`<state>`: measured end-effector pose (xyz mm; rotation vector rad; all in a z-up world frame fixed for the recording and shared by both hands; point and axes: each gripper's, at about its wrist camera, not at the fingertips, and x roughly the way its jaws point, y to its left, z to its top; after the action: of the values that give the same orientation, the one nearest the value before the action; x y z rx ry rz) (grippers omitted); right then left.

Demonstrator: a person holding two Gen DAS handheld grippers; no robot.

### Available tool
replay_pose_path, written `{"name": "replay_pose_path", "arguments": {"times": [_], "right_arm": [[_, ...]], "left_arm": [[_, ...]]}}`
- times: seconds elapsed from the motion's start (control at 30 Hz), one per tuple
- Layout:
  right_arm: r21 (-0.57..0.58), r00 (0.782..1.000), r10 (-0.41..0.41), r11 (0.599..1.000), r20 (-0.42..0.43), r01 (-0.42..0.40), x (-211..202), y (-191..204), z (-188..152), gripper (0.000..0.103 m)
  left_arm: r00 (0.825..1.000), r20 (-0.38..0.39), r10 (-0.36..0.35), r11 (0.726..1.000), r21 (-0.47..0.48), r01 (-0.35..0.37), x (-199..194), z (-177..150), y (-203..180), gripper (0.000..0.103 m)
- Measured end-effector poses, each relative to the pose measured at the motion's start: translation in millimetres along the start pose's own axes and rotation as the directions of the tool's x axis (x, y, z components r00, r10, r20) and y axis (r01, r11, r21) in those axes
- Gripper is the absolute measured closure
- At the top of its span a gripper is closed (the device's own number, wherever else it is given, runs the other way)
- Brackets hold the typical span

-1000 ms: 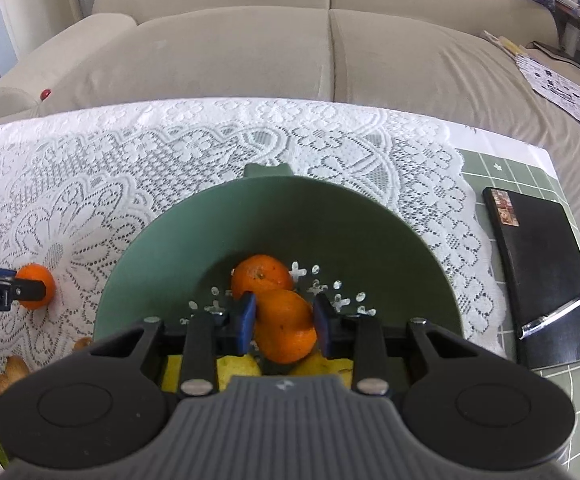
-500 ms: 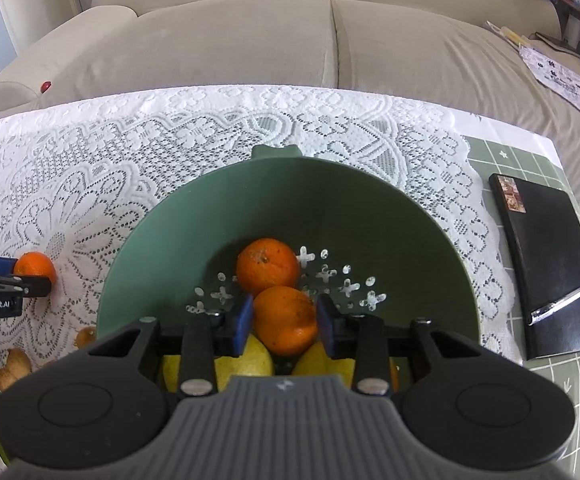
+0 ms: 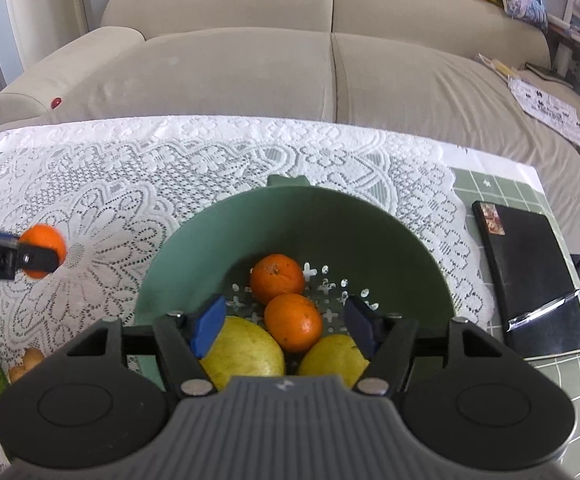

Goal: Organize fruits
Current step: 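Carry the orange in the left tool into the colander and open it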

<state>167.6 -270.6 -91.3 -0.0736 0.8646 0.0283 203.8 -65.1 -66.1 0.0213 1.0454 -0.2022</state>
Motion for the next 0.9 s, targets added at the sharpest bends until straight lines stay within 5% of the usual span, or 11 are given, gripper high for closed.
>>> {"name": "replay_pose_path", "arguments": {"times": [0.23, 0.47, 0.9], "right_arm": [[-0.015, 1.0, 0.004, 1.0, 0.02, -0.004, -9.9, -2.3, -2.8, 0.039], [-0.006, 1.0, 0.001, 1.0, 0.026, -0.001, -16.9, -12.1, -7.6, 0.039], [0.011, 1.0, -0.016, 1.0, 0.01, 0.016, -10.1, -25.4, -11.9, 0.039]], "left_arm": [[0.987, 0.024, -0.157, 0.983, 0.105, 0.154, -27.4, 21.7, -53.8, 0.055], [0.976, -0.021, -0.215, 0.955, 0.205, 0.215, -22.5, 21.9, -109.3, 0.055], [0.98, -0.103, -0.173, 0.938, 0.286, 0.196, 17.7, 20.0, -131.2, 0.055]]}}
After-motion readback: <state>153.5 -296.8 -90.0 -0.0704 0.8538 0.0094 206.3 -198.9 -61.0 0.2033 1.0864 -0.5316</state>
